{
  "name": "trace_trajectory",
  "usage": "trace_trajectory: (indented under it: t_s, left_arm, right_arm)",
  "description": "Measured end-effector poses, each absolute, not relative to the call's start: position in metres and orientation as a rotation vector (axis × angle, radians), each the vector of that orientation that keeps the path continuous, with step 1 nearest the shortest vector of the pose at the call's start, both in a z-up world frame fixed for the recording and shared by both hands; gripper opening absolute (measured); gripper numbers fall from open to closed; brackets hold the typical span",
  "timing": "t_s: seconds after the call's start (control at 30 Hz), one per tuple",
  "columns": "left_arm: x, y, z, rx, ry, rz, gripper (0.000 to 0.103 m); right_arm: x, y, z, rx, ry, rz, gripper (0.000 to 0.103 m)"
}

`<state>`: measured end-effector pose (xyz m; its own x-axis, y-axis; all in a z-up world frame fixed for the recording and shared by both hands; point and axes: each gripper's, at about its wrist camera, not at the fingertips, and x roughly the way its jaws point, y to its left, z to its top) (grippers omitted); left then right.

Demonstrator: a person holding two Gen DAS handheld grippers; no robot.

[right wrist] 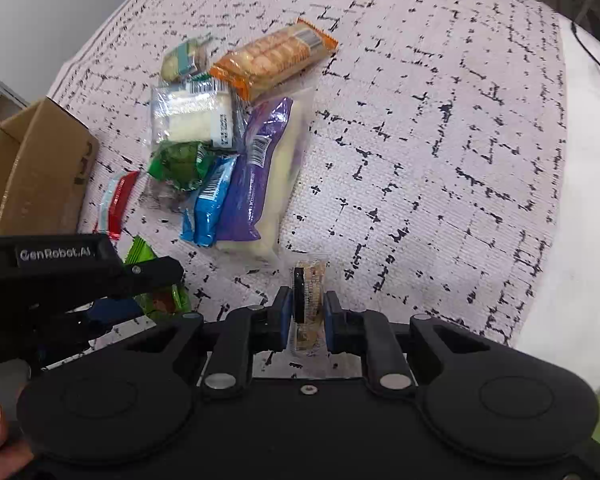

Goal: Organize snacks
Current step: 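Grasp the green candy packet with the left tool while the right tool grasps the clear-wrapped bar, then carry both snacks over the cardboard box and open both tools to drop them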

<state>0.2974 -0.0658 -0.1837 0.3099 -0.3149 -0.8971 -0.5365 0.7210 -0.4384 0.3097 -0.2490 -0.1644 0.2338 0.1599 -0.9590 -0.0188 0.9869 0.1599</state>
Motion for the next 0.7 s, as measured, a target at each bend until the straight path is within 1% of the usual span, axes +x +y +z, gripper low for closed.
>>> trace_trajectory:
  t_s: [0.37, 0.7]
  left_arm:
    - [0.27, -0.063, -0.143, -0.69, 1.26, 0.104, 0.029]
    - [0.248, -0.039, -0.104, -0.629, 1.201, 0.107, 0.029]
  right_arm:
    - [0.288, -0.238, -0.121, 0.161, 1.231, 0.159, 0.016]
    - [0.275, -0.209, -0.083, 0.182, 1.136, 0.224, 0.016]
